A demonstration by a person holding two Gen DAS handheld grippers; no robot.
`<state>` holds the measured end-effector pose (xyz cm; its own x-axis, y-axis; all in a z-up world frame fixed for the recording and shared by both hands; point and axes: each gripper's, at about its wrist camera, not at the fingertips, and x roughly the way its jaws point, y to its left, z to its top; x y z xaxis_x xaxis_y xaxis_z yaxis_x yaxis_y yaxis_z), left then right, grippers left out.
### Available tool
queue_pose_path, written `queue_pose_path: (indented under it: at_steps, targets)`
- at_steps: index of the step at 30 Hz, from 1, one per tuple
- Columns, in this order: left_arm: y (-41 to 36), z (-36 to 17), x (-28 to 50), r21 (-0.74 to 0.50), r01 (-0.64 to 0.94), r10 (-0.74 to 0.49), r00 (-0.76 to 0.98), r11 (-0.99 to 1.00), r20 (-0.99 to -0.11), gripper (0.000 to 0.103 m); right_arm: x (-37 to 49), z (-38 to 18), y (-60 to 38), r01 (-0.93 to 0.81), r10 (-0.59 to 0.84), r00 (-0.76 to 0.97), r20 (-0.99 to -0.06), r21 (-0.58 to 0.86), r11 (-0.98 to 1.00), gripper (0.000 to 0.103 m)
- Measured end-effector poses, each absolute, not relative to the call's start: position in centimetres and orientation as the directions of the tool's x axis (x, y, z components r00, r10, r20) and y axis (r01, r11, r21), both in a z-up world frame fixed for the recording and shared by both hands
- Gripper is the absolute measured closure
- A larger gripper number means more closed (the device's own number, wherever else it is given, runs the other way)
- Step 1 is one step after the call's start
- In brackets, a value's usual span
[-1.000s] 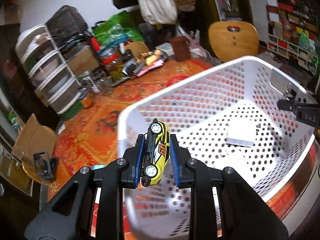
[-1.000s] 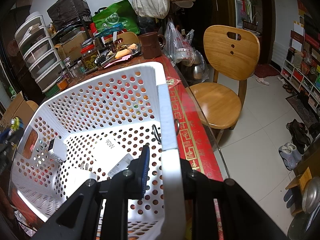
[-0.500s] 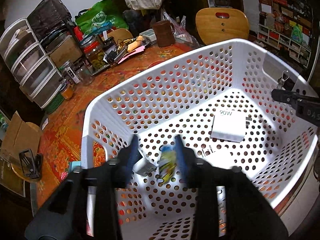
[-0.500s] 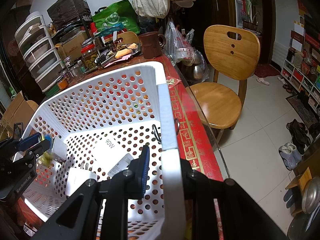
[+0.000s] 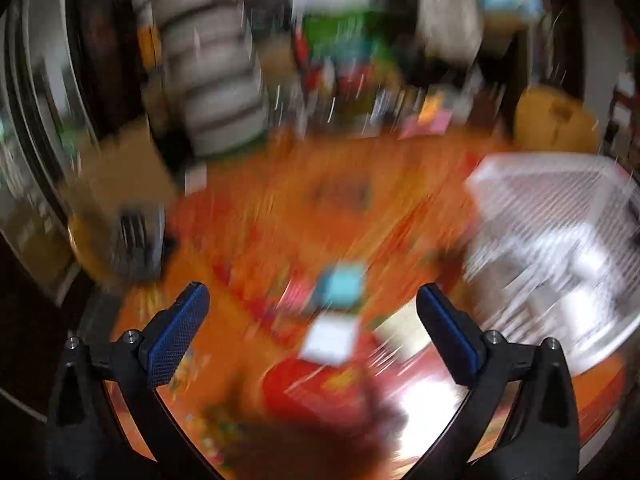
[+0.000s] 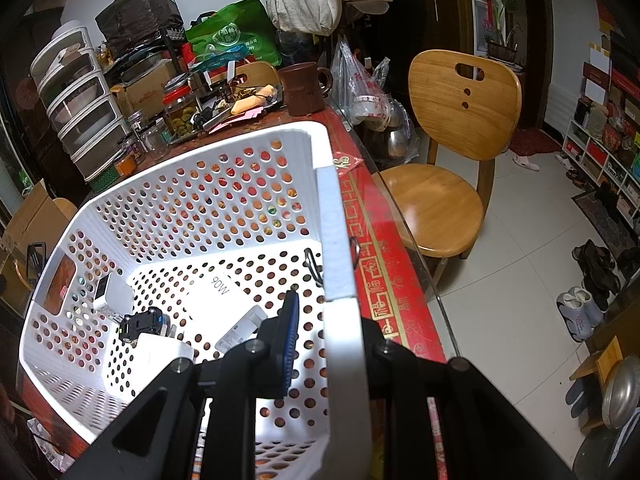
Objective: Organize rigid objects
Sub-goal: 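Move the left tool back toward the white charger on the table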
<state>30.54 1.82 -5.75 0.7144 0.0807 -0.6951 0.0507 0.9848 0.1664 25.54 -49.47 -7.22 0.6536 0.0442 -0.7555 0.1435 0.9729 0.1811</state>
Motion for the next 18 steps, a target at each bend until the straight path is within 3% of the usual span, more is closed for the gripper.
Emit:
queue_pose_path:
  at_steps: [3, 7, 18]
  targets:
    - [5.2, -11.6, 32.5, 0.166, 0.045, 0.106, 0.605, 0.985, -0.789, 0.006, 25.6, -7.2, -49.6, 0.146, 0.047, 0.657, -0.753, 0.189, 0.971, 0.083]
    - [5.9, -15.5, 33.0, 0.148, 0.089, 0.070, 0.576, 0.985, -0.814, 0.007, 25.6, -7.3, -49.6, 0.147, 0.046, 0.655, -0.755, 0.187, 0.971, 0.083]
    - [2.8, -15.3, 35.9, 0.120, 0.119, 0.028, 0.585, 0.986, -0.811, 0.007, 25.7, -7.2, -49.8, 0.150, 0.037, 0.648, -0.761, 0.175, 0.973, 0.083]
